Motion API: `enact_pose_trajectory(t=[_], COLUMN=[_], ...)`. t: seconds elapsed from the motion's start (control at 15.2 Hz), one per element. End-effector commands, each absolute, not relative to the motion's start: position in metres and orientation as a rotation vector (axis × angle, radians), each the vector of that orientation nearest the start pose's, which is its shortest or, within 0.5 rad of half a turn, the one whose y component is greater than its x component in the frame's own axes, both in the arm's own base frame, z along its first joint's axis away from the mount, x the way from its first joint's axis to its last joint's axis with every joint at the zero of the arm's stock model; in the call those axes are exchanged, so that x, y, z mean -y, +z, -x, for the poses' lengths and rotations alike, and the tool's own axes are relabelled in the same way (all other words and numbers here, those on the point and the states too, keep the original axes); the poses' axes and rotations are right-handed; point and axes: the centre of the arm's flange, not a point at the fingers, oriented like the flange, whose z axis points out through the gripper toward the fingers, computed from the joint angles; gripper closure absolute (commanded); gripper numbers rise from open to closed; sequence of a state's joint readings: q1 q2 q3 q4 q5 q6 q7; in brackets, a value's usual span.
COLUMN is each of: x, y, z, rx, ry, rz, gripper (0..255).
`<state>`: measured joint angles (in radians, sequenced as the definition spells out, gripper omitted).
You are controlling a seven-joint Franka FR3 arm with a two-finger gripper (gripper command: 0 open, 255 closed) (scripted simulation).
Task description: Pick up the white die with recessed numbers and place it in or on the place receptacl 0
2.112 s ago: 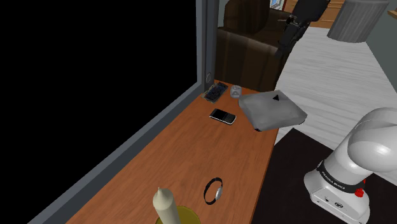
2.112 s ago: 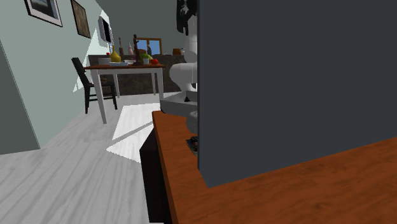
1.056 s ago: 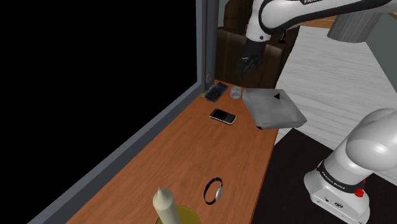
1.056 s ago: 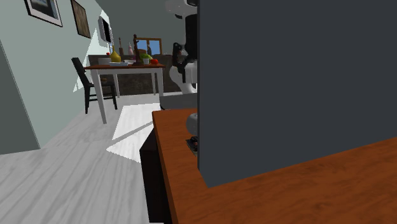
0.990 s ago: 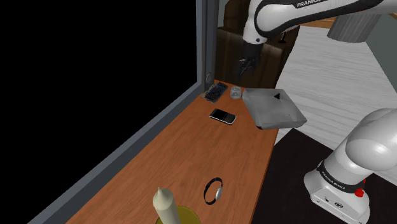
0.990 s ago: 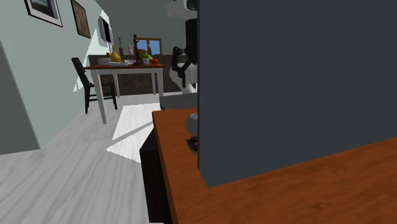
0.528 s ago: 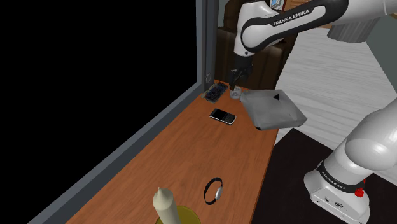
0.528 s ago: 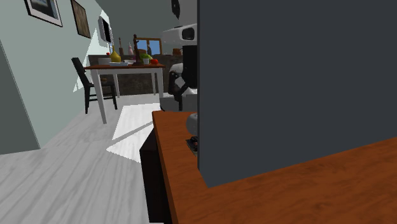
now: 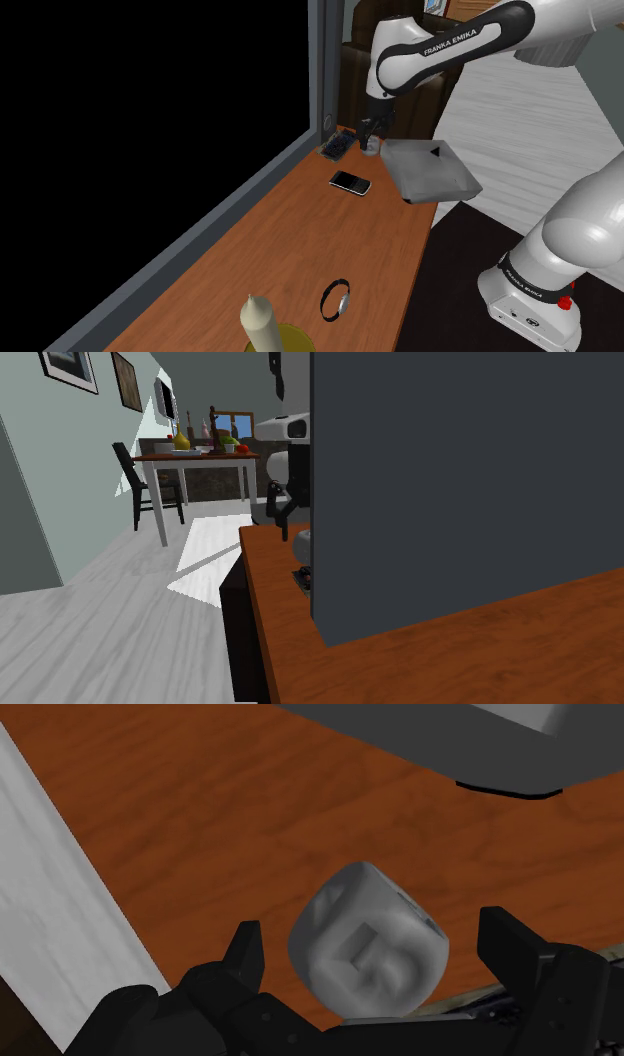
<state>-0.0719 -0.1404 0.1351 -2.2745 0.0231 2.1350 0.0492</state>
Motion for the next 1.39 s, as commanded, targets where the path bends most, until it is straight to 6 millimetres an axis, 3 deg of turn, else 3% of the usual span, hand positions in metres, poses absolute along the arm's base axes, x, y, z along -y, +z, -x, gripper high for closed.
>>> enact_pose_trajectory(t=[0.0, 0.2, 0.26, 0.86, 1.32], x=[-0.033, -0.033, -0.033, -0.033, -0.033], y=[0.414, 0.414, 0.414, 0.414, 0.451], z=[-0.493, -0.493, -0.493, -0.493, -0.493], rx=[0.000, 0.000, 0.000, 0.000, 0.000], ry=[0.000, 0.000, 0.000, 0.000, 0.000], rz=[3.141, 3.141, 3.141, 3.141, 3.141], gripper=[0, 0, 255, 255, 255])
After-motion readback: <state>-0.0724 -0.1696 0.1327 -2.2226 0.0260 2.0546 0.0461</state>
